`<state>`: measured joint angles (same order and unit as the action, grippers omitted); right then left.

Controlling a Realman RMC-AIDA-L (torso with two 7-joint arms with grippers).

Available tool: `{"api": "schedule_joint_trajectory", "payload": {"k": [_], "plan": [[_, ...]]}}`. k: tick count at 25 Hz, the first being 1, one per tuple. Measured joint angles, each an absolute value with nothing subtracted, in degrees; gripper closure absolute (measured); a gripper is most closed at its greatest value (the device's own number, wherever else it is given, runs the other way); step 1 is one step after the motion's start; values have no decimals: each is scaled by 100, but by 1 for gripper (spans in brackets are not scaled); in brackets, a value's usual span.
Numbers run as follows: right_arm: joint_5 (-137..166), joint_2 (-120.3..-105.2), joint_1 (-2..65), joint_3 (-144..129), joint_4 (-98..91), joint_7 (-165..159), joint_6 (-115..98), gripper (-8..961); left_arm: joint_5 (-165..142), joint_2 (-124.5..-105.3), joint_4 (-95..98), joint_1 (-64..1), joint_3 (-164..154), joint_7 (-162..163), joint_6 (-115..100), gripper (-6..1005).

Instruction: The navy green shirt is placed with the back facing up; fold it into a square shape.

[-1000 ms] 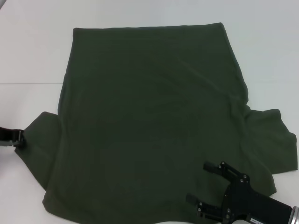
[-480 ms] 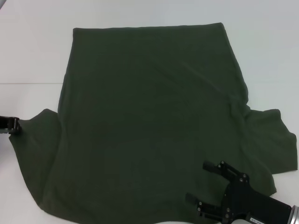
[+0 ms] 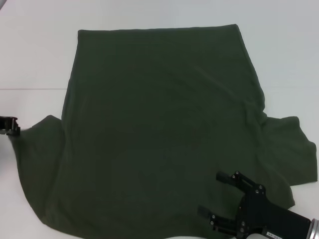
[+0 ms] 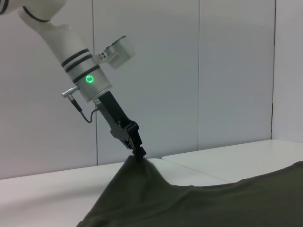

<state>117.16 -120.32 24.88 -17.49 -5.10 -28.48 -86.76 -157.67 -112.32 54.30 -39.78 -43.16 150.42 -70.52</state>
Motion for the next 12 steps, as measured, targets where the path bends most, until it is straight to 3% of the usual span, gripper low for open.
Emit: {"api": "schedule_joint_trajectory", "payload": {"k": [12], "plan": [[11716,-12032,2487,-1745,-509,-2847,-8676,11,-15758,-11369,5665,-3935,-4137,15049,-7215,944]]}}
